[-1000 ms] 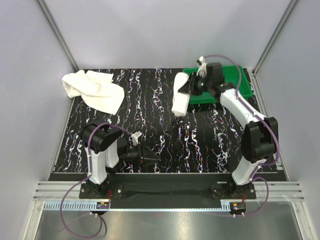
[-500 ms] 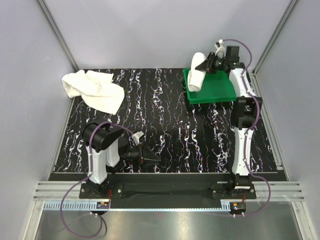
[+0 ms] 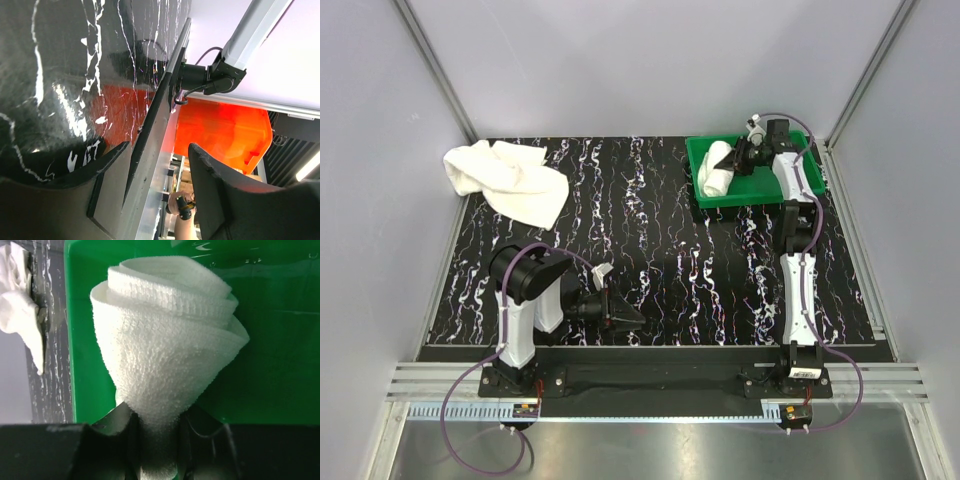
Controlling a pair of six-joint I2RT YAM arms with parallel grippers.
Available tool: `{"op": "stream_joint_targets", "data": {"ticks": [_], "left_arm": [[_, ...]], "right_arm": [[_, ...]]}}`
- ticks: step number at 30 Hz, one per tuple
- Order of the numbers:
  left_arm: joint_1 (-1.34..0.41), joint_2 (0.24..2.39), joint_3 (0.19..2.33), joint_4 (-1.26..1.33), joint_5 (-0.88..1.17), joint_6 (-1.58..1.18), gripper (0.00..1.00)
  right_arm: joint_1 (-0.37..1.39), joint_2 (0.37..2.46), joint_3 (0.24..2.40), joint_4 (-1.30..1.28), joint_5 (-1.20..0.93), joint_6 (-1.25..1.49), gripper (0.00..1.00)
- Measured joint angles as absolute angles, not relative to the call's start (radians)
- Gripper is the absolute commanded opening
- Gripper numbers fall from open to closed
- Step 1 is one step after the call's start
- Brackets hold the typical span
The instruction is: Roll the towels
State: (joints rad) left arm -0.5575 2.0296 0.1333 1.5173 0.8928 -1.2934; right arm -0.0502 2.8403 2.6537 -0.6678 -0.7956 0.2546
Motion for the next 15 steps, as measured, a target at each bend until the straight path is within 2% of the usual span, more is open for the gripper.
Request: {"op": "stream_joint_targets", "data": {"ticks": [5, 8, 9, 12, 13, 15], "left_arm": [[-0.563, 2.033, 0.139, 1.517, 0.893, -1.295, 0.57], [-0.563, 2.033, 0.14, 1.516, 0.893, -1.295, 0.57], [-0.563, 2.035, 0.14, 1.517, 0.893, -1.296, 0.57], [-0.564, 2.037, 0.142, 1.517, 0.893, -1.295, 0.57], [-0.565, 2.038, 0.142, 1.518, 0.893, -1.296, 0.57], [-0.566, 2.038, 0.143, 1.517, 0.892, -1.295, 0.56]], "right_arm": [[-0.007, 2.827, 2.669, -0.696, -0.697, 0.206, 0.26], [0.04, 2.815, 2.674, -0.696, -0.616, 0.186, 0.39], [0.057, 2.812, 2.674, -0.693, -0.59, 0.185, 0.59], [0.103, 2.807, 2.67, -0.67, -0.496, 0.178, 0.82], [0.117, 2.803, 2.67, -0.657, -0.461, 0.172, 0.87], [0.141, 2.795, 2.67, -0.65, -0.393, 0.16, 0.89]]}}
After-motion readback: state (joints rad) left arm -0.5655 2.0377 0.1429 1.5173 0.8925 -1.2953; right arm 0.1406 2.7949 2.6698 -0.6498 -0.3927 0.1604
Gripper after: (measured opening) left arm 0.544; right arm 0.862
